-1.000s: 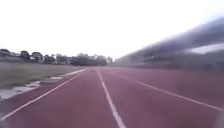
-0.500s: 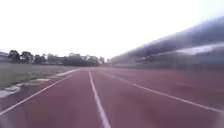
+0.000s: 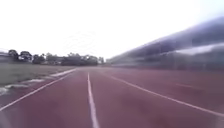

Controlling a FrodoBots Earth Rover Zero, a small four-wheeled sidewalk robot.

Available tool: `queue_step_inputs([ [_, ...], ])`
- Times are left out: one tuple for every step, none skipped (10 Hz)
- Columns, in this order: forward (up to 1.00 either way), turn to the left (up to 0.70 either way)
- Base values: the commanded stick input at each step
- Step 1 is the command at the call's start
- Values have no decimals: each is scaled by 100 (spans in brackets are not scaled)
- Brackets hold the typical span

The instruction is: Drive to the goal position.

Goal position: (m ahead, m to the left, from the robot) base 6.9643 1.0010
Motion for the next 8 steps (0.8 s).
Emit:
queue_step_inputs([
  [70, 0],
  [70, 0],
  [70, 0],
  [70, 0],
  [70, 1],
  [70, 2],
  [70, 3],
  [70, 8],
])
